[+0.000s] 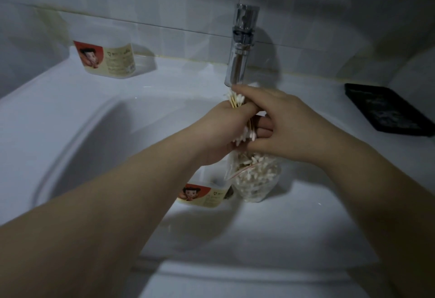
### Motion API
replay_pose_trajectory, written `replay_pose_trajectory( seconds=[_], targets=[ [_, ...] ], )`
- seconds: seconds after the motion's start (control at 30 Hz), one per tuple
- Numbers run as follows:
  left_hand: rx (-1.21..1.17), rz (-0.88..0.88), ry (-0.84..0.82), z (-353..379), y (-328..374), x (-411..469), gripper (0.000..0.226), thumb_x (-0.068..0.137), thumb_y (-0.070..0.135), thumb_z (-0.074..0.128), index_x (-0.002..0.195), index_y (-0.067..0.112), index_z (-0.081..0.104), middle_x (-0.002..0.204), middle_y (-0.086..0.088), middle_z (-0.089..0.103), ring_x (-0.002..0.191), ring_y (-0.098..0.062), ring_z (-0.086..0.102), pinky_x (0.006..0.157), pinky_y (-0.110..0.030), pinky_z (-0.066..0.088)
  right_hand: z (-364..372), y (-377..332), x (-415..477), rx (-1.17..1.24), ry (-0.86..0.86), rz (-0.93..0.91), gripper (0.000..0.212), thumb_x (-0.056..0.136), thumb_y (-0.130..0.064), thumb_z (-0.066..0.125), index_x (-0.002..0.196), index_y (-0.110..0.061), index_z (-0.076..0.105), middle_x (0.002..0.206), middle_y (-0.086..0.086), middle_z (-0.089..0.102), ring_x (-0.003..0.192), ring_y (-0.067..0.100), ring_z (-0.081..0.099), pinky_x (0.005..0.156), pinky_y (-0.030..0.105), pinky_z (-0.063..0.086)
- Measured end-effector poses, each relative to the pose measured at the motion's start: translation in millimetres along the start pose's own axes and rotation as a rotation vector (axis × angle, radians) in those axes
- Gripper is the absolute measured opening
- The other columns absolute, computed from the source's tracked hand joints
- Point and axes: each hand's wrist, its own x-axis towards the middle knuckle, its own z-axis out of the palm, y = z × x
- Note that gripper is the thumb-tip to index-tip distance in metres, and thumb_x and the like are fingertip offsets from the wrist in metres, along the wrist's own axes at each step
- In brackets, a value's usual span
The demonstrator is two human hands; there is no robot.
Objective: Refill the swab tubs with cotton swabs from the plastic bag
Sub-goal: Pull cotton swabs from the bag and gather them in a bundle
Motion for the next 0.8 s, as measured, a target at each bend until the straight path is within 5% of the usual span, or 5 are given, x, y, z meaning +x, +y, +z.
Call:
replay_pose_trajectory(
  seconds=[0.1,0.23,0.37,0.57,0.8],
  targets=[
    [0.018,-0.008,-0.001,0,-1,1,0.028,0.108,0.021,0.044,0.121,0.003,0.060,0.082,-0.011,0.070,0.068,-0.018,0.069,0.064,-0.032,0.049,-1,1,2,-0.048,0.049,-0.018,0.090,0.069,-0.040,0.089,0.148,-0.032,0.048,0.136,-0.009,0.058,0.119,0.004,0.051,0.099,0.013,0.040],
    [0.028,-0.023,0.002,3,0,-3,0.022,0.108,0.020,0.044,0.102,0.007,0.060,0.069,-0.004,0.069,0.059,-0.012,0.066,0.049,-0.023,0.046,-3,-3,-1,0.081,-0.013,0.027,0.110,0.064,-0.044,0.091,0.157,-0.041,0.030,0.145,-0.016,0.043,0.125,-0.004,0.045,0.099,0.008,0.041],
    [0.071,-0.035,0.028,1,-2,-1,0.021,0.108,0.016,0.043,0.101,0.010,0.062,0.073,-0.001,0.073,0.068,-0.012,0.070,0.066,-0.029,0.054,0,-7,1,-0.021,0.021,-0.012,0.100,0.068,-0.037,0.089,0.155,-0.034,0.040,0.145,-0.010,0.054,0.128,0.004,0.051,0.103,0.017,0.043],
    [0.068,-0.048,0.062,2,-3,-1,0.021,0.107,0.010,0.042,0.101,0.006,0.062,0.085,-0.013,0.071,0.086,-0.026,0.069,0.065,-0.033,0.056,0,-10,1,0.012,-0.047,0.004,0.110,0.063,-0.045,0.092,0.156,-0.037,0.034,0.146,-0.016,0.046,0.128,-0.003,0.043,0.100,0.007,0.034],
    [0.139,-0.053,0.078,0,-4,1,0.021,0.107,0.015,0.043,0.094,0.011,0.060,0.071,-0.002,0.066,0.067,-0.012,0.067,0.056,-0.025,0.049,1,-10,2,-0.041,-0.008,0.003,0.090,0.069,-0.030,0.086,0.149,-0.034,0.044,0.143,-0.011,0.054,0.124,0.004,0.052,0.094,0.007,0.035]
  ],
)
